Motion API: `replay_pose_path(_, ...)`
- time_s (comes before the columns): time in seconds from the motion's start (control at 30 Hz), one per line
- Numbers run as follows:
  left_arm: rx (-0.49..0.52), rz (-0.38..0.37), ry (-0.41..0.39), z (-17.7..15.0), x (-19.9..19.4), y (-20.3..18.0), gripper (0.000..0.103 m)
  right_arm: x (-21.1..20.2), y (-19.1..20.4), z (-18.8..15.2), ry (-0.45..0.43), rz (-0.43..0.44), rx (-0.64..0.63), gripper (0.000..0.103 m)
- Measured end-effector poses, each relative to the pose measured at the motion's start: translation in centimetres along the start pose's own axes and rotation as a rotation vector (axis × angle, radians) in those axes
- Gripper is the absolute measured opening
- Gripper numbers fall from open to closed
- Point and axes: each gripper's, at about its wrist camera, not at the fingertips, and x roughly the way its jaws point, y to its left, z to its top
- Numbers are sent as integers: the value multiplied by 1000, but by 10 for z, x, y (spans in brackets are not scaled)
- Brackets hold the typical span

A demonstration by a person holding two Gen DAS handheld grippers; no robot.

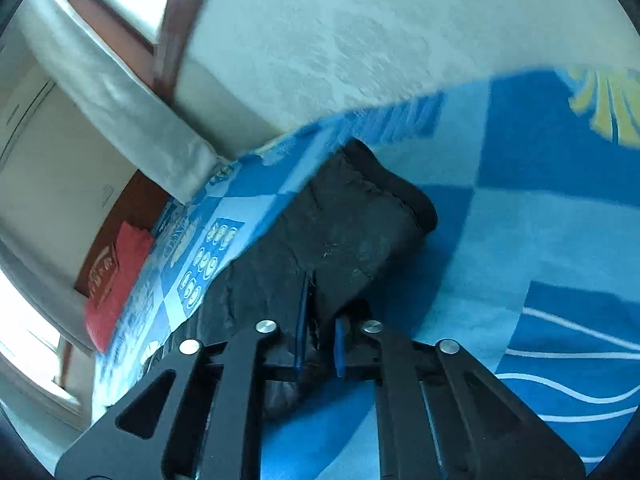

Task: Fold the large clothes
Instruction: 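Carry the held sleeve across the jacket body and open the right tool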

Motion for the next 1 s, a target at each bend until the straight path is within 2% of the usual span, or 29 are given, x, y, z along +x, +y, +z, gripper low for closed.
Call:
replay_pose_path(0.2,0,0,-2,0,1,-1,99,-37,90,-25,-29,111,-208,6)
replay_pose_path(0.4,2,3,-8,-1,1,-1,99,-64,213,-94,19,262,-441,6)
replay_pose_path(0.5,0,1,-11,-1,1,0,99,-71,276,-148,88,342,-522,6)
replay_pose_path(0.67,-3,-5,-14,-2,2,2,99,-76,353,-233,196,419,-625,6)
replay_pose_path(0.8,-8,-10,-17,-3,1,4,99,-78,403,-306,288,464,-708,6)
replay_pose_path(1.0,-9,-11,-20,-4,1,3,99,-91,454,-403,391,523,-820,6)
